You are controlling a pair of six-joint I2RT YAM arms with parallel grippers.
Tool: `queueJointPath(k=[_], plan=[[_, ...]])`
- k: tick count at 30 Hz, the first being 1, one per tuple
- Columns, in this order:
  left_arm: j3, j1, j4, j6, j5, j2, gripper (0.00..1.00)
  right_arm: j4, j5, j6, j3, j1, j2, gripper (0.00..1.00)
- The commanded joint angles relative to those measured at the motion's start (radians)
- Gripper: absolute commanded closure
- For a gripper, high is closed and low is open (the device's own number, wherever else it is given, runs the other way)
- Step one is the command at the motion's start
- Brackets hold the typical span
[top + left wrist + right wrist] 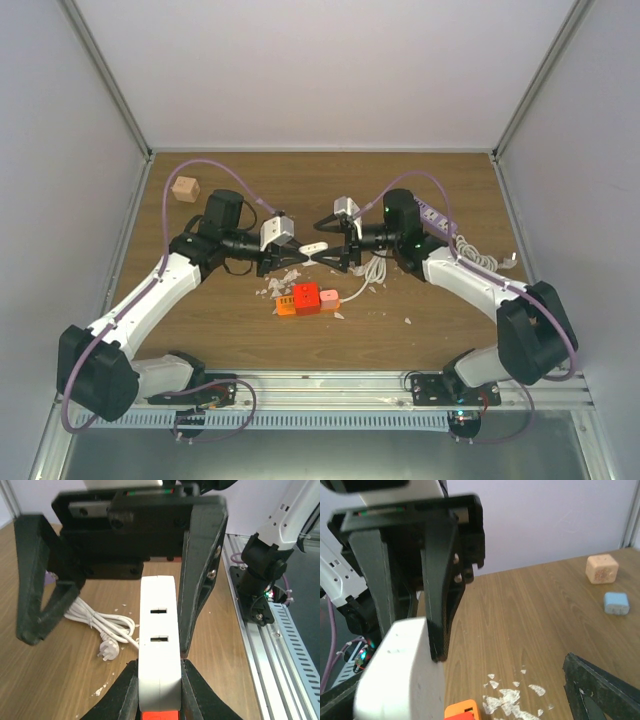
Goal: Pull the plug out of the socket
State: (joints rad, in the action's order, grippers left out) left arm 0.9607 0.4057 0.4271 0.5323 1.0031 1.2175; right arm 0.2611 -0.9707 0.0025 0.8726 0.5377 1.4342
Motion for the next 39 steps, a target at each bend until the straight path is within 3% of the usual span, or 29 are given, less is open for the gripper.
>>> queueJointPath(k=[1,7,13,19,26,39], plan=[[-0.046,0.04,0.045,-0.066,0.012,-0.042,1.0,0.012,0.082,-0.038,0.105,-0.045,-0.049,0.1],[-0.046,-0.022,-0.013,-0.138,-0.046,-0.046,1.0,-0.101,0.017,-0.138,0.125,-0.045,-0.076,0.06],[-0.041,-0.076,-0.017,-0.15,-0.154,-0.033,1.0,-0.247,0.055,-0.262,0.15,-0.048,-0.103,0.01],[-0.033,-0.231,-0.016,-0.129,-0.26,-0.013,1.0,-0.331,0.138,-0.364,0.136,-0.064,-0.124,0.0],[0.01,-0.376,-0.025,0.026,-0.466,0.04,1.0,-0.347,0.195,-0.41,0.084,-0.083,-0.149,0.0],[-0.077,-0.456,-0.249,0.42,-0.909,0.135,1.0,-0.352,0.23,-0.436,0.06,-0.083,-0.13,0.0]])
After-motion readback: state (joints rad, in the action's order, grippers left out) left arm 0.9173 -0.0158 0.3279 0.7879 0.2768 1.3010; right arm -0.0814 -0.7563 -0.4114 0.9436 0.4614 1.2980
